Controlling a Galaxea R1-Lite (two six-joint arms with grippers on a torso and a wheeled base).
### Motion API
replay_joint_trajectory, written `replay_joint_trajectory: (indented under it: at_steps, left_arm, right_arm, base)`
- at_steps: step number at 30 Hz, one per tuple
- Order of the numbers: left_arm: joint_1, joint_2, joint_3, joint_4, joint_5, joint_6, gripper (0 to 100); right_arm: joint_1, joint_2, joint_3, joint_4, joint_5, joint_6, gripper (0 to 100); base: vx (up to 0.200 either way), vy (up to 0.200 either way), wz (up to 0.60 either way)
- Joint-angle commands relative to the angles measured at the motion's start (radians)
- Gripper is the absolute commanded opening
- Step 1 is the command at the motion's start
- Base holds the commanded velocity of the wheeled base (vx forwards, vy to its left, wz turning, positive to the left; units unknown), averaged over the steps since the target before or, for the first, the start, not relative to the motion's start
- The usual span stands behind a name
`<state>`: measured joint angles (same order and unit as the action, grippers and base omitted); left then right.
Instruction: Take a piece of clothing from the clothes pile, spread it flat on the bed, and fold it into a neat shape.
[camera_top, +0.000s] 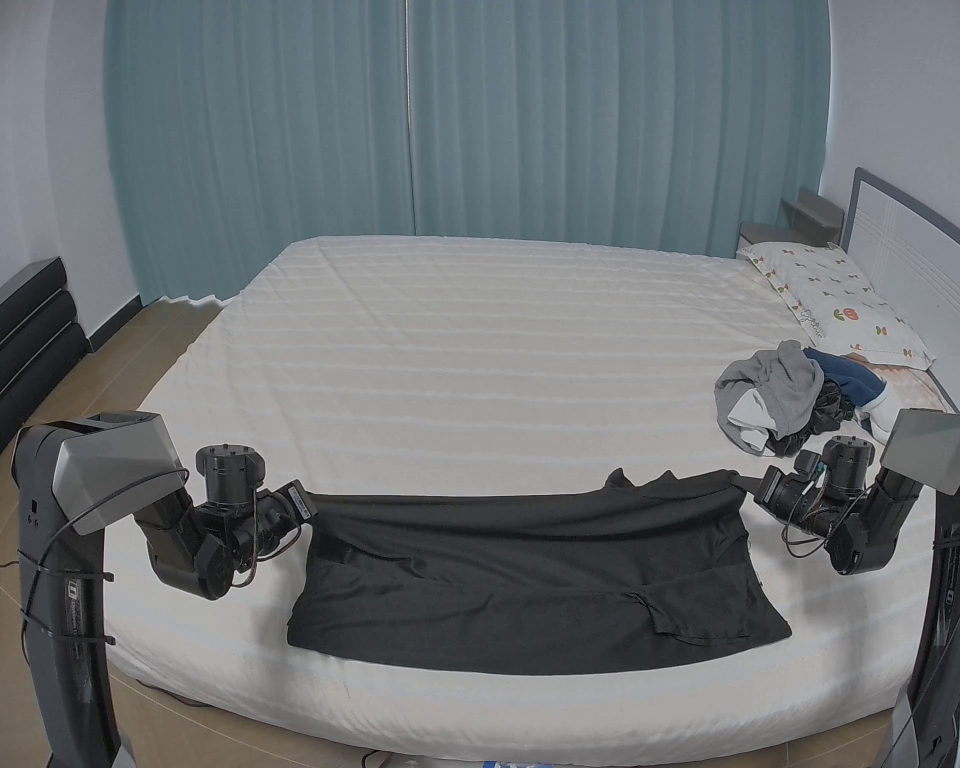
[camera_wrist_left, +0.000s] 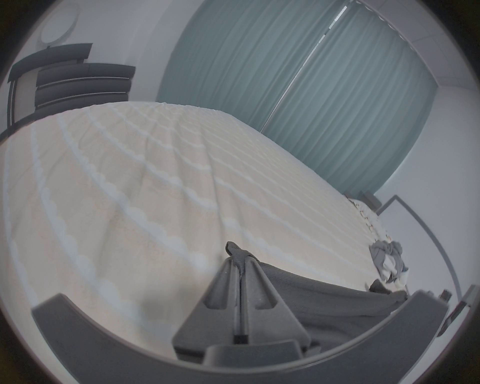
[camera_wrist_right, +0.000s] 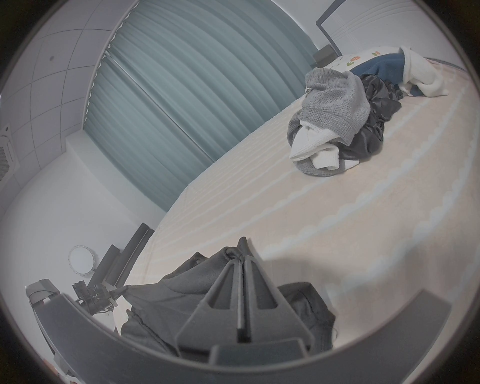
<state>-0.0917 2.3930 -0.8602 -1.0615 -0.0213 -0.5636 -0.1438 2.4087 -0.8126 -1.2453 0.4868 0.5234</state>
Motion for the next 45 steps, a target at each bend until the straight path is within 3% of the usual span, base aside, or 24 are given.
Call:
replay_joint_trajectory:
  at_steps: [1, 14, 26, 35, 36, 37, 38, 45]
  left_arm:
    - [0.001, -0.048, 0.109, -0.048, -0.002, 0.071, 0]
    - [-0.003, -0.006, 0.397, -0.310, -0.002, 0.291, 0]
    - [-0.005, 0.008, 0.529, -0.361, -0.011, 0.284, 0]
    - [-0.008, 0.005, 0.547, -0.361, -0.014, 0.278, 0]
    - [-0.010, 0.005, 0.550, -0.361, -0.014, 0.277, 0]
    - [-0.010, 0.005, 0.553, -0.361, -0.014, 0.277, 0]
    - [-0.010, 0.005, 0.553, -0.361, -0.014, 0.275, 100]
    - [-0.003, -0.064, 0.573, -0.361, -0.016, 0.222, 100]
  right_arm:
    - [-0.020, -0.042, 0.078, 0.001, 0.006, -0.033, 0]
    - [-0.063, -0.025, 0.309, -0.065, 0.019, -0.243, 0]
    - [-0.085, 0.006, 0.382, -0.111, 0.019, -0.287, 0]
    - [-0.089, 0.018, 0.385, -0.105, 0.018, -0.286, 0]
    - [-0.089, 0.018, 0.385, -0.103, 0.019, -0.286, 100]
    - [-0.089, 0.018, 0.385, -0.106, 0.019, -0.286, 100]
    - [-0.089, 0.018, 0.386, -0.111, 0.021, -0.284, 100]
    - [-0.103, -0.049, 0.372, -0.112, 0.026, -0.201, 100]
  base:
    - [0.000, 0.000, 0.00]
    - [0.000, 0.000, 0.00]
    - [0.000, 0.000, 0.00]
    - [0.000, 0.000, 0.00]
    - [0.000, 0.000, 0.00]
    - [0.000, 0.000, 0.00]
    - [0.000, 0.000, 0.00]
    - [0.000, 0.000, 0.00]
